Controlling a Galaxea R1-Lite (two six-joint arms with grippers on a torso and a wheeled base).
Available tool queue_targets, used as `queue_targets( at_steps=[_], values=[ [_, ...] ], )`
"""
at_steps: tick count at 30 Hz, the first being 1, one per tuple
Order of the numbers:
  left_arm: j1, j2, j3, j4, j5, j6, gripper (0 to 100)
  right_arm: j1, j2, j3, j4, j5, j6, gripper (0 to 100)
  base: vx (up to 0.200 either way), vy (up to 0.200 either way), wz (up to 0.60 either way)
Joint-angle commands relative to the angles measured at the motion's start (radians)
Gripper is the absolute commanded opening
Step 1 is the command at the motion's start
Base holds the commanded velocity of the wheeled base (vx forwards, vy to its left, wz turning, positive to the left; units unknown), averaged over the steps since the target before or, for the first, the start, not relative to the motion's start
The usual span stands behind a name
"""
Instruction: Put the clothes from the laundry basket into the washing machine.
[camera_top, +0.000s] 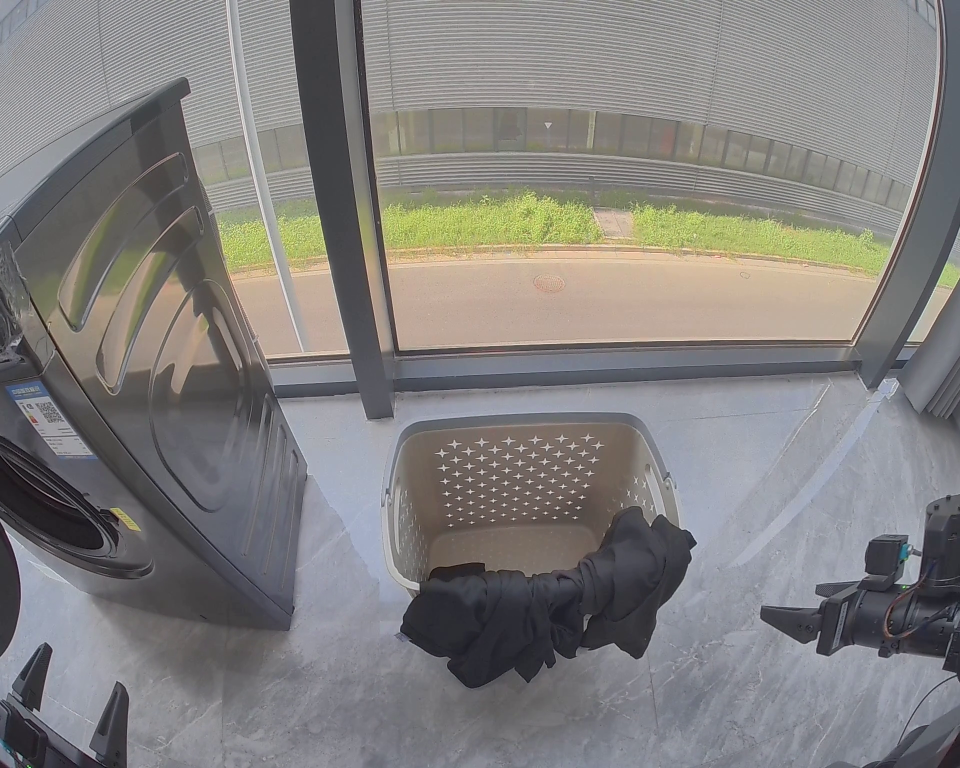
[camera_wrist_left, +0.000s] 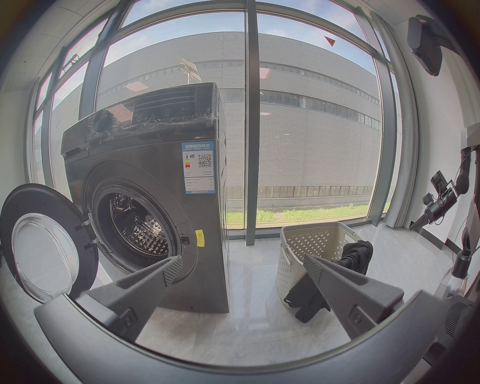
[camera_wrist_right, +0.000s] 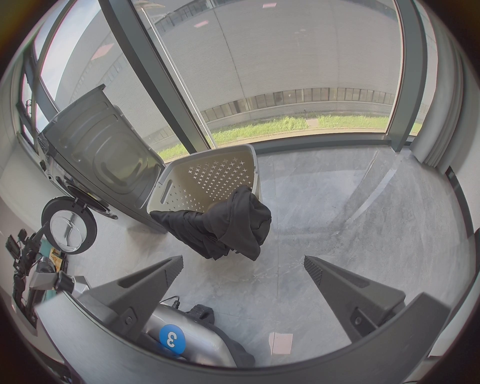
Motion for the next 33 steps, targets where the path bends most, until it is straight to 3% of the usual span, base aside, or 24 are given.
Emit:
queue_targets(
  at_steps=[1,9,19,25,33],
  values=[
    [0.000,-0.018,0.016,-0.001,0.000,0.002,100,0.021,0.183,0.001,-0.068,0.000,0.001,100,0.000,0.000,0.00],
    [0.000,-0.018,0.016,-0.001,0.000,0.002,100,0.074,0.407,0.003,-0.272,-0.006,0.033,100,0.000,0.000,0.00],
    [0.000,-0.018,0.016,0.001,0.000,0.002,100,0.106,0.643,0.001,-0.490,-0.009,0.035,100,0.000,0.000,0.00],
    [0.000,-0.018,0.016,0.001,0.000,0.002,100,0.140,0.827,0.006,-0.734,-0.014,0.070,100,0.000,0.000,0.00],
    [0.000,-0.018,0.016,-0.001,0.000,0.001,100,0.153,1.022,-0.003,-0.961,-0.029,0.069,100,0.000,0.000,0.00]
  ],
)
